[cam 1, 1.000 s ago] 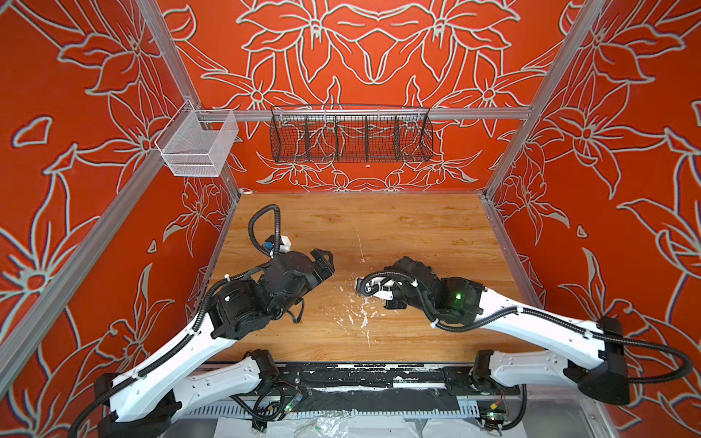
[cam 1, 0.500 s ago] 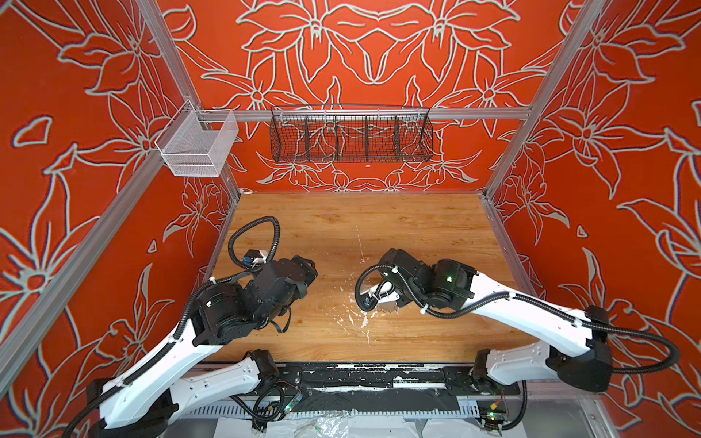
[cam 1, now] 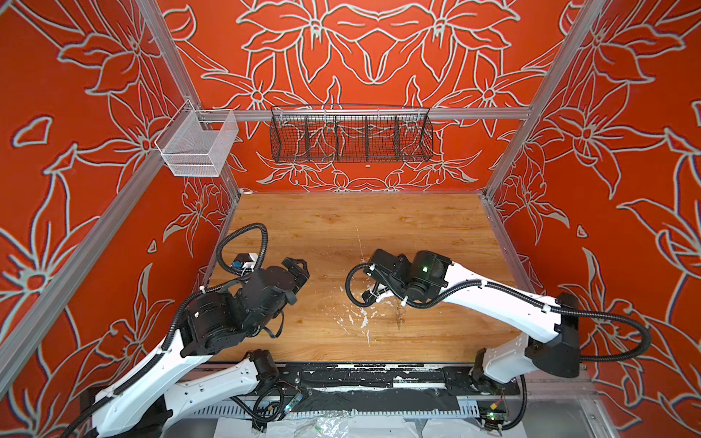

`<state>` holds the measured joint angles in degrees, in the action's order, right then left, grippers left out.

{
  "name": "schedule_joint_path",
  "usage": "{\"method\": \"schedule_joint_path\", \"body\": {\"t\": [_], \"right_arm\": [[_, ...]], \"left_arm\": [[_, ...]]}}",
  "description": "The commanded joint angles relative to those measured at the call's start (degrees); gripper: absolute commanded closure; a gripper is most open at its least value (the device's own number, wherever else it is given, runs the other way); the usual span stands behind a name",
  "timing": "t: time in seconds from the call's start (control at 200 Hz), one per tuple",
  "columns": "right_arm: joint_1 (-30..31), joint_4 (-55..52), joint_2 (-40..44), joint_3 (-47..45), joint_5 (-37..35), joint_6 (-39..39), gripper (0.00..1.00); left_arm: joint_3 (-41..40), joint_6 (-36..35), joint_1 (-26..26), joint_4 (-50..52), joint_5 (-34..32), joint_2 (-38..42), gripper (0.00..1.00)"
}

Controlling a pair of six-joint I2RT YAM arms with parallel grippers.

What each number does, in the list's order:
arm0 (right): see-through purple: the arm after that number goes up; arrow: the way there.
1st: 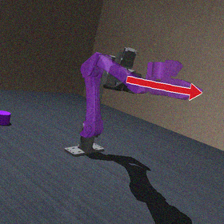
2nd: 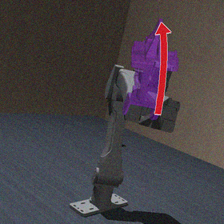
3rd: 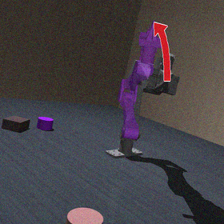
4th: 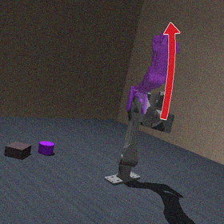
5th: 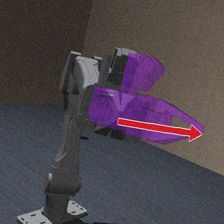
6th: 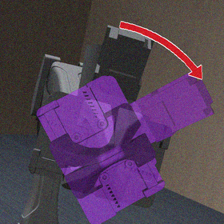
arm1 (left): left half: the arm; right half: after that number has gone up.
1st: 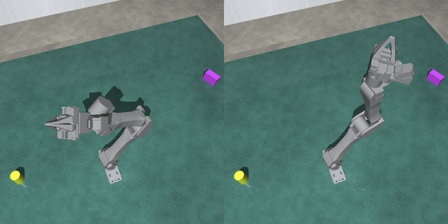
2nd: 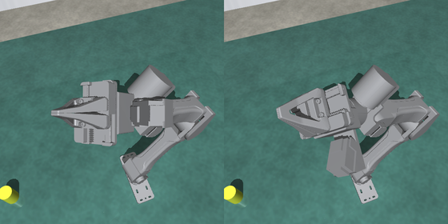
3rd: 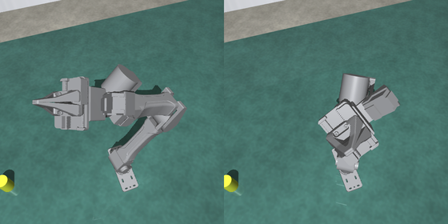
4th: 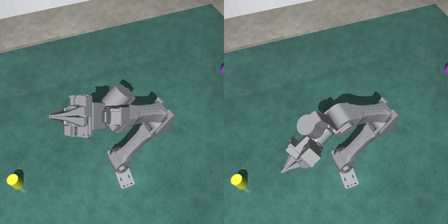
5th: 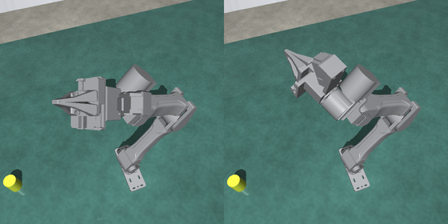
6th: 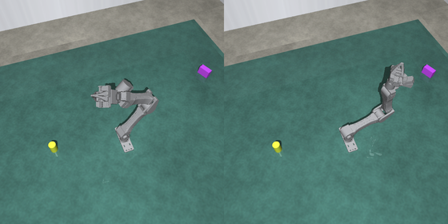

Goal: Attach keys to a key ring
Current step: Place the keyring at the center of the table.

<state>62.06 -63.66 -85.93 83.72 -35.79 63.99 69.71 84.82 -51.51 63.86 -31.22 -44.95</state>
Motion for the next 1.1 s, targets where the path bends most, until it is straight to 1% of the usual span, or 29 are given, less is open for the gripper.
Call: {"method": "schedule_joint_path", "body": {"t": [0.0, 0.045, 0.13, 0.245, 0.32, 0.36, 0.405, 0.445, 0.495, 0.621, 0.741, 0.801, 0.856, 0.901, 0.991, 1.011, 1.036, 1.096], "right_arm": [[-0.3, 5.0, -0.1, -0.2, -4.9, 7.0, 1.0], [-0.3, 6.4, -0.3, -0.2, -5.3, 8.1, 1.0], [-0.3, 7.8, -0.3, -0.1, -6.1, 9.6, 1.0], [-0.3, 7.8, 0.0, -0.2, -5.8, 9.8, 1.0], [-0.3, 8.4, 0.5, -0.6, -5.3, 10.0, 1.0], [-0.3, 8.9, 0.8, -0.8, -5.1, 10.2, 1.0], [-0.3, 9.5, 1.2, -1.0, -4.7, 10.5, 1.0], [-0.3, 10.1, 1.5, -1.3, -4.5, 10.8, 1.0], [-0.4, 10.9, 1.8, -1.7, -4.3, 11.3, 1.0], [-0.4, 12.9, 2.4, -2.5, -3.7, 12.4, 1.0], [-0.5, 13.6, 2.9, -3.0, -2.6, 12.3, 1.0], [-0.5, 15.1, 3.3, -3.5, -2.2, 12.3, 1.0], [-0.5, 18.9, 3.9, -4.0, -1.7, 11.2, 1.0], [-0.5, 21.1, 4.4, -3.9, -0.5, 8.9, 1.0], [-0.5, 22.0, 5.6, -3.2, 3.8, 3.1, 1.0], [-0.6, 22.3, 5.9, -3.2, 4.9, 1.8, 1.0], [-0.5, 22.7, 6.3, -3.4, 6.3, 0.5, 1.0], [-0.5, 24.7, 7.6, -4.5, 9.1, -2.5, 1.0]], "left_arm": [[1.3, 0.3, -0.3, 2.1, -1.1, -1.9, 0.03], [1.9, 1.4, -0.4, 4.0, -0.7, -2.5, 0.03], [1.9, 1.1, -0.6, 4.7, -0.2, -1.6, 0.03], [-2.3, 0.1, -0.7, -1.0, 0.1, 1.8, 0.03], [-3.5, -1.6, -0.7, -4.2, -0.2, 1.8, 0.03], [-2.1, -1.5, -0.7, -2.3, -1.3, 0.7, 0.03], [-0.5, 1.4, -0.7, 1.2, -3.1, -0.8, 0.03], [-0.4, 1.5, -0.7, 1.3, -3.2, -1.9, 0.03], [-0.5, 0.7, -0.7, 0.5, -2.9, -2.8, 0.03], [-0.7, 3.2, -0.7, 2.0, -1.7, -3.6, 0.03], [-1.4, 4.5, -0.7, 3.2, 0.1, -1.1, 0.03], [-3.6, 2.2, -0.8, -0.5, 1.3, 0.6, 0.03], [-4.8, 1.4, -0.9, -1.6, 2.2, 1.0, 0.03], [-5.2, 1.0, -0.9, -1.2, 2.3, 1.0, 0.03], [-6.3, 0.0, -0.9, -0.8, 1.0, 0.9, 0.03], [-7.0, -1.7, -0.9, -1.7, 0.7, 1.2, 0.03], [-8.2, -5.5, -0.9, -4.5, 0.1, 2.0, 0.03], [-13.4, -13.7, -0.9, -11.9, -2.0, 4.9, 0.02]]}}
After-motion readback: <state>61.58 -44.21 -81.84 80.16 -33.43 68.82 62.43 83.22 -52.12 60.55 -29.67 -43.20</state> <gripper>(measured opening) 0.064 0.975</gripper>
